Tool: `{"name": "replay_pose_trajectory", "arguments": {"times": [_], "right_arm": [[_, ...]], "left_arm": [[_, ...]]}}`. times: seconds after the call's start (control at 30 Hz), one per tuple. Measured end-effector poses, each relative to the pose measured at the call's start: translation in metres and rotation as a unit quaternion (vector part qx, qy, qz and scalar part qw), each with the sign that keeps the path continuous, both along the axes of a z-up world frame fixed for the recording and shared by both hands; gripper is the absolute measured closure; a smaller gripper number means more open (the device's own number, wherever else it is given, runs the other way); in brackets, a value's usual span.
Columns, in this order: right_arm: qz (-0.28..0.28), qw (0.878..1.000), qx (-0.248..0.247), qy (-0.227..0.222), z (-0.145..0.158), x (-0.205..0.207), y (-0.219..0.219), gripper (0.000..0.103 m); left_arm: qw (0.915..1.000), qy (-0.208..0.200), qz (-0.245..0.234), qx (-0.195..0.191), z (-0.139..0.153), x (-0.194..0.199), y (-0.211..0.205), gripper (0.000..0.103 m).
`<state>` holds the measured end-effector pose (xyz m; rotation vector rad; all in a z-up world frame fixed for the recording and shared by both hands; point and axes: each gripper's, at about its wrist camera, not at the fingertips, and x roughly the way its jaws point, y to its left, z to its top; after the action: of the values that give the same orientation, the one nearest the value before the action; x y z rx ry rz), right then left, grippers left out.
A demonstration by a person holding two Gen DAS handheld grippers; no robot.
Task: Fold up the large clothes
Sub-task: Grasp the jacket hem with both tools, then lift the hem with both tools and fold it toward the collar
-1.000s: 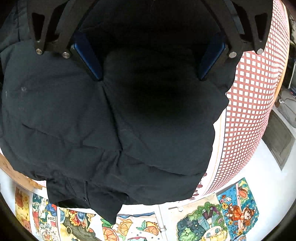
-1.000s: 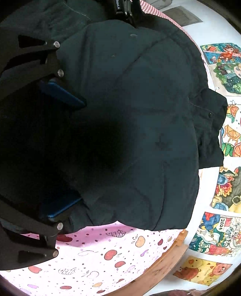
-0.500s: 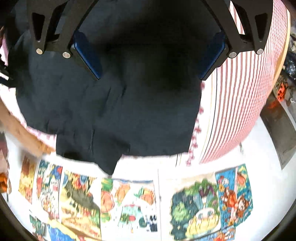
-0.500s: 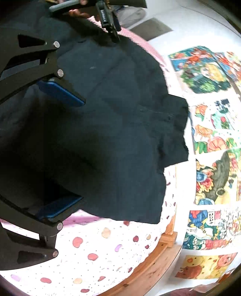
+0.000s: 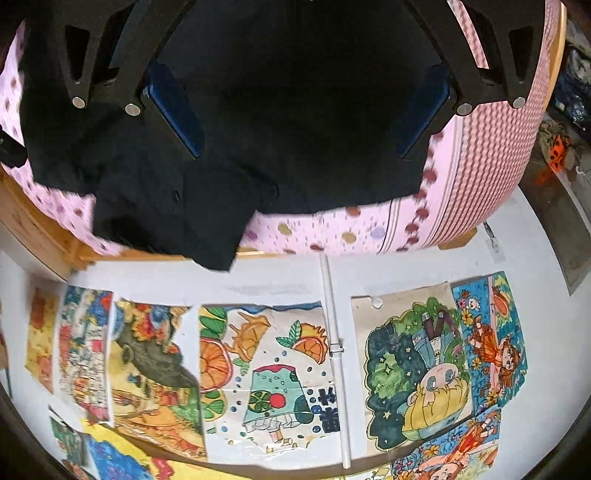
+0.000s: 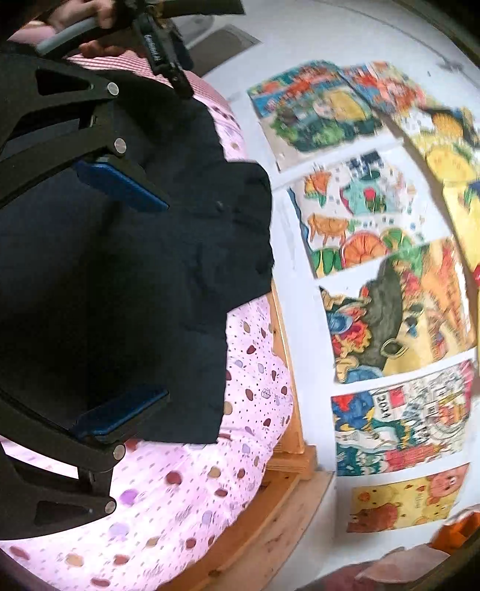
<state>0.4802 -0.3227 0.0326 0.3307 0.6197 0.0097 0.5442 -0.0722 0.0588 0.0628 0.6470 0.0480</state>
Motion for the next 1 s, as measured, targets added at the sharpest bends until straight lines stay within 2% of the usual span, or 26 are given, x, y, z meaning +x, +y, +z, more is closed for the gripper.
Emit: {"name": "replay_pose_trajectory", "arguments": {"times": [0.1,0.23,0.3,0.33,0.4,0.47,0.53,0.6,0.63,0.67,0.7,0.73,0.8,0.83,0.9,1.0], "right_arm": [[-0.007,1.000,0.021,0.006,0.000,0.035,0.002,0.012],[-0.014,0.999,0.034,0.012,0.004,0.075,0.007,0.012],[-0.020,0.999,0.043,0.009,0.005,0.094,0.006,0.015],[-0.023,0.999,0.048,0.010,0.005,0.102,0.006,0.018],[-0.033,0.998,0.053,0.024,0.001,0.119,0.006,0.039],[-0.038,0.997,0.052,0.042,-0.004,0.135,0.009,0.049],[-0.033,0.997,0.046,0.044,-0.007,0.142,0.013,0.052],[-0.027,0.998,0.038,0.043,-0.009,0.145,0.017,0.054],[-0.025,0.998,0.036,0.041,-0.009,0.145,0.018,0.058],[-0.025,0.998,0.034,0.039,-0.009,0.143,0.019,0.071],[-0.026,0.998,0.036,0.035,-0.009,0.142,0.018,0.077],[-0.028,0.998,0.040,0.028,-0.008,0.138,0.017,0.081],[-0.030,0.998,0.044,0.020,-0.007,0.135,0.016,0.086],[-0.030,0.998,0.043,0.017,-0.006,0.132,0.016,0.087],[-0.029,0.999,0.042,0.016,-0.006,0.130,0.016,0.096],[-0.018,0.999,0.028,0.005,-0.001,0.118,0.019,0.098]], "left_arm": [[0.9995,0.003,0.011,-0.029,0.000,0.032,0.000,0.000],[0.9947,0.001,0.018,-0.102,0.004,0.068,0.002,0.000],[0.9932,-0.002,0.013,-0.116,0.004,0.081,-0.003,0.000],[0.9930,0.000,0.010,-0.118,0.004,0.088,-0.006,0.000],[0.9928,-0.001,0.008,-0.120,0.003,0.097,-0.011,0.000],[0.9925,-0.005,0.007,-0.122,0.002,0.105,-0.016,0.002],[0.9909,0.001,0.005,-0.134,-0.001,0.113,-0.018,0.014],[0.9877,0.018,0.003,-0.155,-0.007,0.121,-0.018,0.039],[0.9846,0.029,-0.004,-0.172,-0.010,0.124,-0.017,0.046],[0.9811,0.042,-0.009,-0.189,-0.014,0.127,-0.016,0.056],[0.9765,0.054,-0.015,-0.208,-0.017,0.130,-0.015,0.065],[0.9711,0.064,-0.022,-0.229,-0.020,0.131,-0.013,0.071],[0.9681,0.069,-0.028,-0.239,-0.022,0.131,-0.013,0.085],[0.9683,0.069,-0.031,-0.238,-0.021,0.130,-0.012,0.089],[0.9686,0.065,-0.038,-0.237,-0.019,0.125,-0.010,0.094],[0.9681,0.044,-0.046,-0.243,-0.013,0.109,-0.001,0.096]]}}
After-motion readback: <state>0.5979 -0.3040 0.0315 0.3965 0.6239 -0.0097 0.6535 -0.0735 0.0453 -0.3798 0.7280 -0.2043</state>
